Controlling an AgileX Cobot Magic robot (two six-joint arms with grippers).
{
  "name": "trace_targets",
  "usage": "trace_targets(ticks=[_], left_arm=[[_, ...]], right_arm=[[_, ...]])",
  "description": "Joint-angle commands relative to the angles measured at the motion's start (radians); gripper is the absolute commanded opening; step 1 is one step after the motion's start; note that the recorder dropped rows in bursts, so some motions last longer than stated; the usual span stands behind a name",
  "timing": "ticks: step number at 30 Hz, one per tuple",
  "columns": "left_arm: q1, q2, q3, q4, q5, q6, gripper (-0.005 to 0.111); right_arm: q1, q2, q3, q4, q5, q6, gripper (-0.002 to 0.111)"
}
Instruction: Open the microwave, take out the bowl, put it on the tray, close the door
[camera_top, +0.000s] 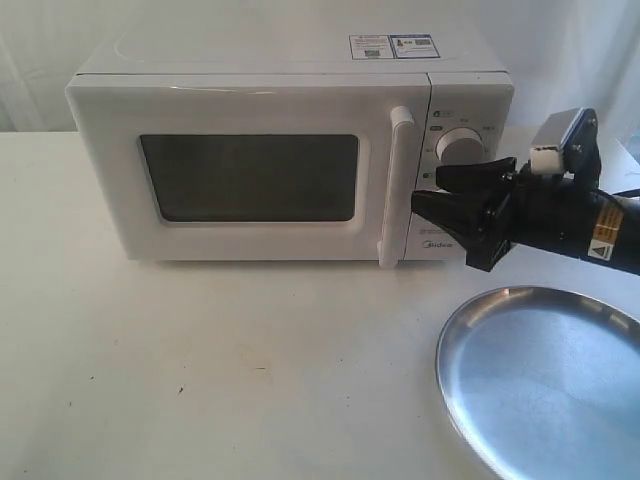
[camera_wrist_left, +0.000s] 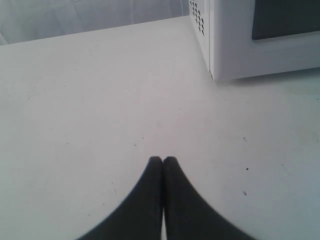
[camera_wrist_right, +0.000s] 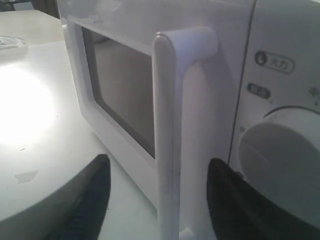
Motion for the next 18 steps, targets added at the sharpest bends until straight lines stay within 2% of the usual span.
trace_targets(ticks=[1,11,14,16,18], left_arm=[[-0.001,-0.002,-0.001,-0.004,-0.001,-0.006,0.000],[-0.001,-0.002,-0.001,-0.004,-0.001,-0.006,0.000],[-0.001,-0.002,-0.001,-0.004,-0.001,-0.006,0.000],[-0.001,-0.002,-0.001,-0.004,-0.001,-0.006,0.000],[-0.001,-0.002,-0.001,-0.004,-0.001,-0.006,0.000]], right_arm=[[0.008,0.003,-0.025,-0.036,0.024,0.024,0.051],[0.133,0.064,-0.106,-0.038,0.224,0.018,0.050],[0.149,0.072,-0.126,-0.031,0.219,0.015,0.047],[0.149,0.072,-0.133,-0.031,0.211,0.015,0.042],[0.149,0.072,-0.135,-0.028,0.215,0.007,0.030]])
